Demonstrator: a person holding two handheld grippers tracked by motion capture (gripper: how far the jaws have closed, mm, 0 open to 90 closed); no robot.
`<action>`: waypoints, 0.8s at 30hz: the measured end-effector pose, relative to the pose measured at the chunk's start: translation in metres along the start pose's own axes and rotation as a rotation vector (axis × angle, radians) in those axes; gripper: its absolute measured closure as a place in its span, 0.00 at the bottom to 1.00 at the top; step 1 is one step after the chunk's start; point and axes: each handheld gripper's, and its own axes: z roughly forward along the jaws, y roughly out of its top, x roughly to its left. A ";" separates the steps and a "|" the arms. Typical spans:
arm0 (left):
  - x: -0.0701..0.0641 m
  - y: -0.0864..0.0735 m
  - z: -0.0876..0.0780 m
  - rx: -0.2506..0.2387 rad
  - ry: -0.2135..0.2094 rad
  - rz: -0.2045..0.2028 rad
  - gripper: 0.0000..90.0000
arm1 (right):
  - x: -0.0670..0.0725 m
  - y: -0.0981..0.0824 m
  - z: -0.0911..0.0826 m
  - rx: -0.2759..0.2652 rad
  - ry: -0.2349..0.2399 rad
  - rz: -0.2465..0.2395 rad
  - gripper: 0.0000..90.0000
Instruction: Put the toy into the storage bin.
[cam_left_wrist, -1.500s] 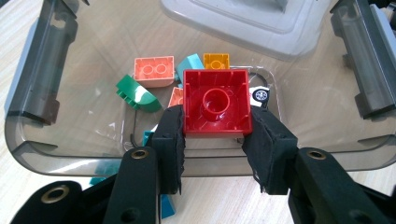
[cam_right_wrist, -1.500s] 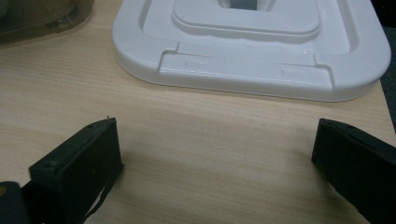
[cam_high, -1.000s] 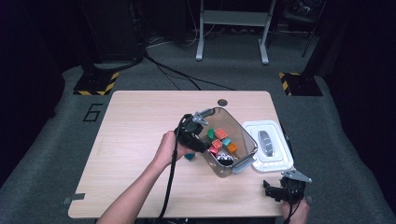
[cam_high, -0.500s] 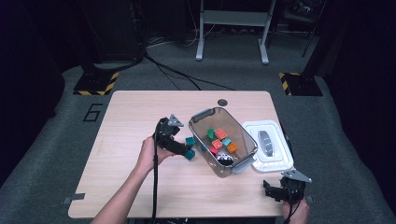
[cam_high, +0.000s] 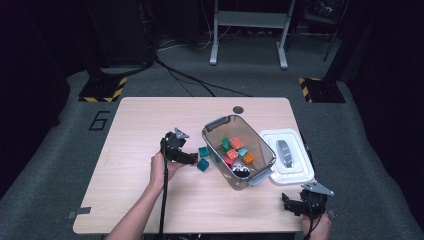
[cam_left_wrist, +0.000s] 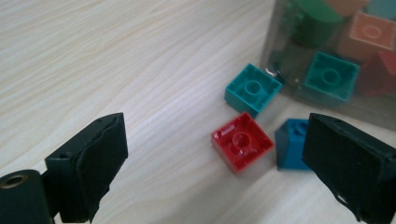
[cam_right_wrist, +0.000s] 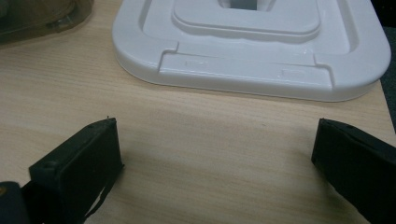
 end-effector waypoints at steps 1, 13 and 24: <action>0.000 0.000 0.005 -0.002 0.000 -0.007 0.10 | 0.000 0.000 0.000 0.000 0.000 0.000 0.01; 0.009 -0.012 0.029 0.093 -0.002 -0.026 0.15 | 0.000 0.000 0.000 0.000 0.000 0.000 0.01; 0.023 -0.020 0.012 0.076 -0.003 -0.073 0.05 | 0.000 0.000 0.000 -0.001 0.000 -0.004 0.01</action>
